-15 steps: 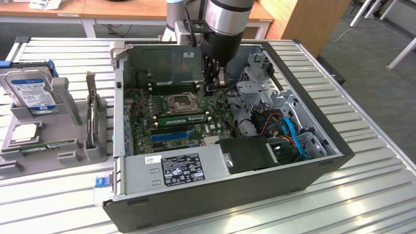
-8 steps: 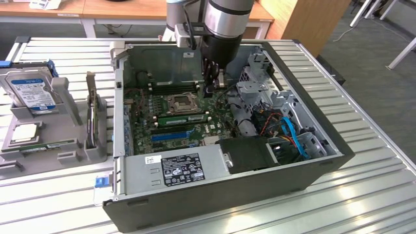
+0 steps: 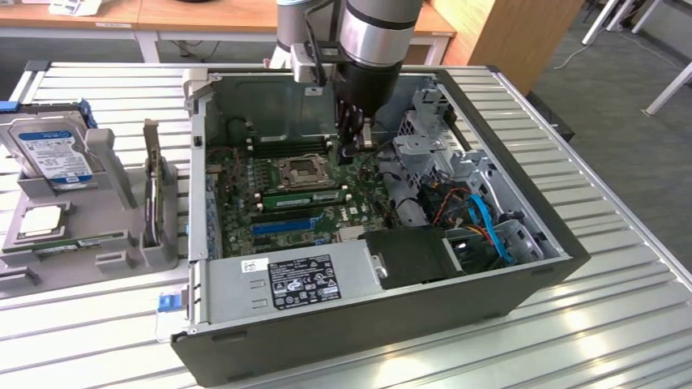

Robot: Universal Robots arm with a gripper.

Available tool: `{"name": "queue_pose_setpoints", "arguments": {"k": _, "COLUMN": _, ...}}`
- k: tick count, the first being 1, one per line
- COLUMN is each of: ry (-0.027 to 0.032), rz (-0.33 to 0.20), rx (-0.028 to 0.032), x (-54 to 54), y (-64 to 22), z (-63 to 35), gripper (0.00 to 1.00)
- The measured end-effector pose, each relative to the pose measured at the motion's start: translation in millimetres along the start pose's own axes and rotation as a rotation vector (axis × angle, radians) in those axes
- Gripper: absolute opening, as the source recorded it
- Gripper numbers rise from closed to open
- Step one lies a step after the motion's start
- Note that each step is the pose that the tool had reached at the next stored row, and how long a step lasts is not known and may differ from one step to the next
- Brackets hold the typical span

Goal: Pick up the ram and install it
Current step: 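Press down the ram until it locks into place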

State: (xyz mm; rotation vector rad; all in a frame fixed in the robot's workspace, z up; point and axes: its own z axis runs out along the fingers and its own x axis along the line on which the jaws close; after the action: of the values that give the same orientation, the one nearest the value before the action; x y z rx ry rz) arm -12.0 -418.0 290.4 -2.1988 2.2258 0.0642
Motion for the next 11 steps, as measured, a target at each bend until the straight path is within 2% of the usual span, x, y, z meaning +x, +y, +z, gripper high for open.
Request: {"name": "queue_pose_setpoints", "arguments": {"k": 11, "ry": 0.0000, "rz": 0.000, "rx": 0.0000, "x": 0.2, "y": -0.1, "z": 6.0, "gripper": 0.10}}
